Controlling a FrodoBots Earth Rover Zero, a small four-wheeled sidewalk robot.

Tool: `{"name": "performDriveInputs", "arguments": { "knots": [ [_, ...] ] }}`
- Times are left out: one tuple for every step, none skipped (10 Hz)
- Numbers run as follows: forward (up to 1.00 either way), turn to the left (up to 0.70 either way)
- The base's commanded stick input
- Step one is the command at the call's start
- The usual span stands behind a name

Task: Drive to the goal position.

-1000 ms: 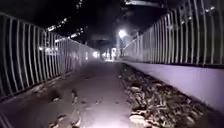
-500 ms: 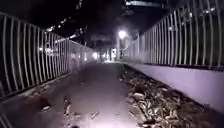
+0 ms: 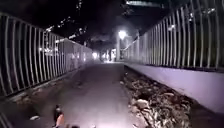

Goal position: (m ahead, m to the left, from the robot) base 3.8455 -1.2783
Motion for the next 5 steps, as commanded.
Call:
{"name": "performDriveInputs", "arguments": {
  "knots": [
    [0.50,0.00],
    [0.50,0.00],
    [0.50,0.00],
    [0.50,0.00],
    [0.50,0.00]
  ]
}}
